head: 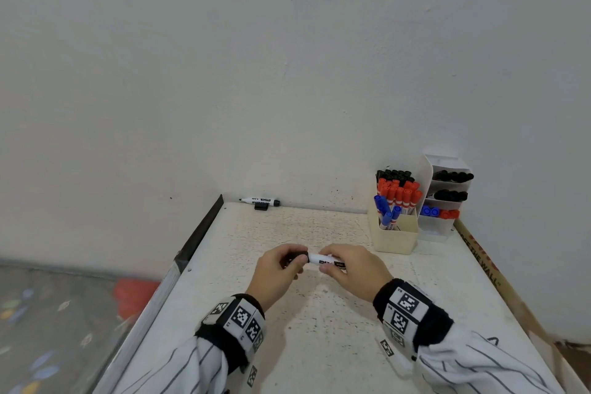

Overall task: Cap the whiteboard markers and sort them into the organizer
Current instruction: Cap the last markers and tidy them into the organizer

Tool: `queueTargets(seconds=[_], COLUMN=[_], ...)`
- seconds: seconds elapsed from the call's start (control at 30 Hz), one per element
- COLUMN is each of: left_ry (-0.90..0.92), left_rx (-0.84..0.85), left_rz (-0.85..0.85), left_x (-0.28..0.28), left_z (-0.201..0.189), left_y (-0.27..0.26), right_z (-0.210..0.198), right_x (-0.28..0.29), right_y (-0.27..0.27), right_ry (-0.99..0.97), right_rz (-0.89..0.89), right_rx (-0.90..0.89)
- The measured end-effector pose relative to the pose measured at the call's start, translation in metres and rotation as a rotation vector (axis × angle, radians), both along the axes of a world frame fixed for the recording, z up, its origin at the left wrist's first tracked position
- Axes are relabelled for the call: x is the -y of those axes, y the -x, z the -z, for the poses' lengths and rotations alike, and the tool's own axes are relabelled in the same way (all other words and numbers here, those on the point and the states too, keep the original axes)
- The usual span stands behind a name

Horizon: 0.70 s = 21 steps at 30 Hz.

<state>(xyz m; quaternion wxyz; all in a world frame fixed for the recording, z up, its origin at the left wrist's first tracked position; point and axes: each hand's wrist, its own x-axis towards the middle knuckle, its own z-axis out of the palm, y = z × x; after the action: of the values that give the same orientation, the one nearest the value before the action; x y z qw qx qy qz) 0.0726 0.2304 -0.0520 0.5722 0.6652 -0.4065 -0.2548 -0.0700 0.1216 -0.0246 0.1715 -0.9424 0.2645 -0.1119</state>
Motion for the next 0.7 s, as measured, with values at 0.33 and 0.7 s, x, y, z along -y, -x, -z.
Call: queueTargets(seconds=[0.33,0.7], left_ry=[-0.105,-0.275], left_rx=[-0.004,0.195], left_rz=[0.132,0.087], left_x=[-0.008,-0.002], left_z=[-0.006,-0.017], left_y=[-0.004,0.015], right_z=[-0.001,-0.002], right_x=[-0.003,-0.010], right_y=[0.008,0.009], right_ry=[-0.036,-0.026], right_rz=[-0.019,-0.087], right_rx=[0.005,0.047])
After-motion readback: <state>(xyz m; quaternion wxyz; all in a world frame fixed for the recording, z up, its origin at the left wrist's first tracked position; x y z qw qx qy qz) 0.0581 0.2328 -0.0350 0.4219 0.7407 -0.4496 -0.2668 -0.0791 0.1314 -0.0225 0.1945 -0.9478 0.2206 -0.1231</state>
